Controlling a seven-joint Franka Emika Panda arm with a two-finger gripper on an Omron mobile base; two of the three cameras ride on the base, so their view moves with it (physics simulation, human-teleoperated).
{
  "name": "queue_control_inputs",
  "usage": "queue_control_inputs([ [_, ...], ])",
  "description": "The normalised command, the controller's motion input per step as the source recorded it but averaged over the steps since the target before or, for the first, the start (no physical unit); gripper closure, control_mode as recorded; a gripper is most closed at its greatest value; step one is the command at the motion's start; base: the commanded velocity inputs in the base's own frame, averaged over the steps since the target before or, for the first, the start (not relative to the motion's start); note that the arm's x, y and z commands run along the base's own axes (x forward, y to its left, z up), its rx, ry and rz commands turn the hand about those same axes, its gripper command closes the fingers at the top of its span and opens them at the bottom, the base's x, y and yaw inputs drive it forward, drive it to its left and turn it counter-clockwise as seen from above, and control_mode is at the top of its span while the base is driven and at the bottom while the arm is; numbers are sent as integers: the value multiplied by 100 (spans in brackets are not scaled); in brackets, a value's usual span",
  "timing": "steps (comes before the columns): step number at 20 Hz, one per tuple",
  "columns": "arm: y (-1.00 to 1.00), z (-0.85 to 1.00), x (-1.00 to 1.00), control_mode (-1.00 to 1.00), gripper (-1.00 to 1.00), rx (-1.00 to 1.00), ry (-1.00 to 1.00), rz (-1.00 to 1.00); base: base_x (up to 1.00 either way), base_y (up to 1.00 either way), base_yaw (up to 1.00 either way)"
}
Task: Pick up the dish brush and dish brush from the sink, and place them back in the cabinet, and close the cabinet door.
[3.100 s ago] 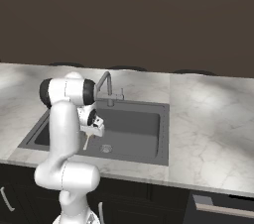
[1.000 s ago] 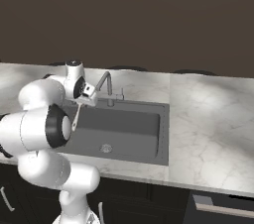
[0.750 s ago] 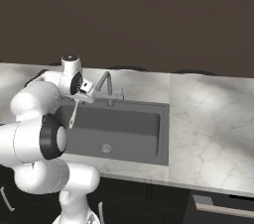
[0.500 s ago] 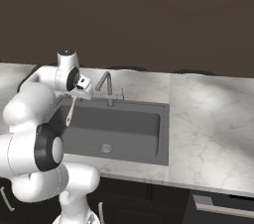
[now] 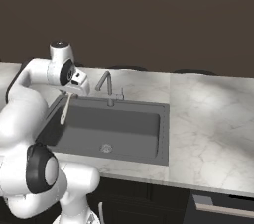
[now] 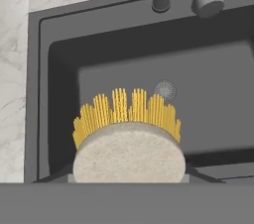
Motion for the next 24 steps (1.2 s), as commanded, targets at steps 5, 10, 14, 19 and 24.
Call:
queue_control_inputs([
  [5, -18, 29, -44, -100, 100, -1, 0, 1, 0, 0, 0],
  [10, -20, 28, -40, -100, 100, 0, 0, 3, 0, 0, 0],
  [14, -26, 17, -30, -100, 100, 0, -1, 10, 0, 0, 0],
  [19, -21, 3, -18, -100, 100, 0, -1, 15, 0, 0, 0],
  [24, -8, 0, -19, -100, 100, 0, -2, 12, 0, 0, 0],
])
